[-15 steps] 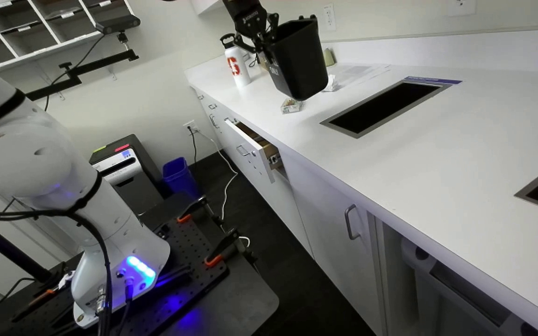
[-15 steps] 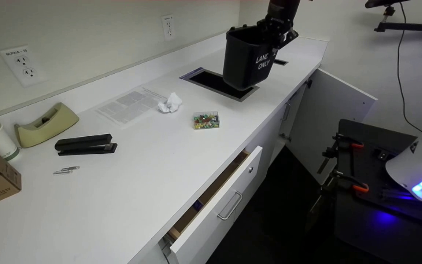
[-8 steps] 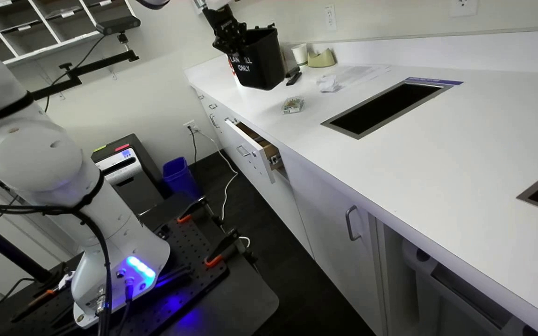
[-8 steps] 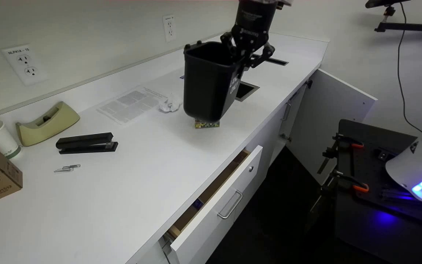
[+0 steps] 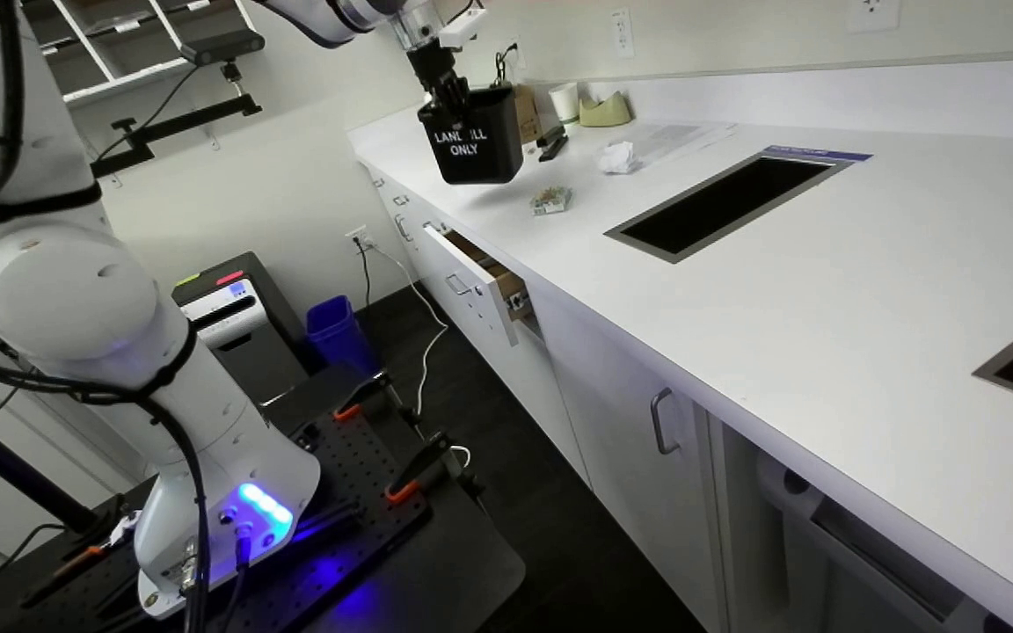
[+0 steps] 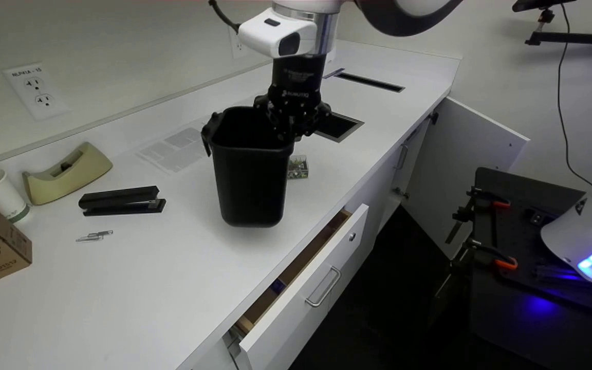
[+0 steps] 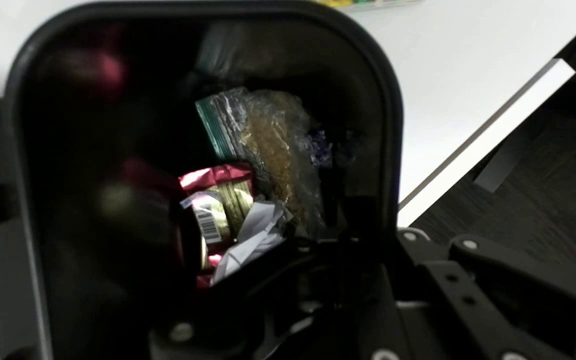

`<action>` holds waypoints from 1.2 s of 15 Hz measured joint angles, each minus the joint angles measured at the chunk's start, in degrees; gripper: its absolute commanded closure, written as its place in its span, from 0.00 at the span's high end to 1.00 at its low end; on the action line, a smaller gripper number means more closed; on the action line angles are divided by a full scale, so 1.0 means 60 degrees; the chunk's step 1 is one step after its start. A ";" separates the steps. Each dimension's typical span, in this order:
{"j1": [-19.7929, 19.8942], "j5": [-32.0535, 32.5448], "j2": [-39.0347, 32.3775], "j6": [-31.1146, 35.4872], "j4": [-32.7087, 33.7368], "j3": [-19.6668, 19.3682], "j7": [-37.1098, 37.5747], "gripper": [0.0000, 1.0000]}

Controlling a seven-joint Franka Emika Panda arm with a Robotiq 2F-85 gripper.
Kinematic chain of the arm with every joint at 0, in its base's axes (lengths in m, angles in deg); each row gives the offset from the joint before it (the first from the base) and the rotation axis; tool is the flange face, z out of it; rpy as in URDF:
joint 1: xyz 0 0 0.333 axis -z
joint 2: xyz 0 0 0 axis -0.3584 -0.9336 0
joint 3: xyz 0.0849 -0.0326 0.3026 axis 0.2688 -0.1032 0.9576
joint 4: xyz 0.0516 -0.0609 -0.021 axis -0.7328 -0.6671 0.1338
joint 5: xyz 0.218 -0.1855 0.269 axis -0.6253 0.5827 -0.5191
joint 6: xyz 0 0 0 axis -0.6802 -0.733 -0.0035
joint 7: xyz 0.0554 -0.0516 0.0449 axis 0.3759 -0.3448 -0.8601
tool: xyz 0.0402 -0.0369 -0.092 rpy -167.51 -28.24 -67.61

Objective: Move the black bin to the left

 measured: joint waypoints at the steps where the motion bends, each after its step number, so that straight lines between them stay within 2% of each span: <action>1: 0.0000 0.0010 -0.0317 0.0007 0.0249 0.0092 -0.0386 0.01; 4: -0.0029 0.0318 -0.1042 0.0023 0.0890 0.0271 -0.0944 0.01; 8: -0.0148 0.1201 -0.1514 0.0380 0.1376 0.0291 -0.0945 0.01; 12: -0.0204 0.1545 -0.1762 0.0465 0.1608 0.0291 -0.0945 0.01; 14: -0.0216 0.1628 -0.1852 0.0465 0.1662 0.0288 -0.0945 0.31; 18: -0.0242 0.1848 -0.1968 0.0464 0.1777 0.0271 -0.0944 0.62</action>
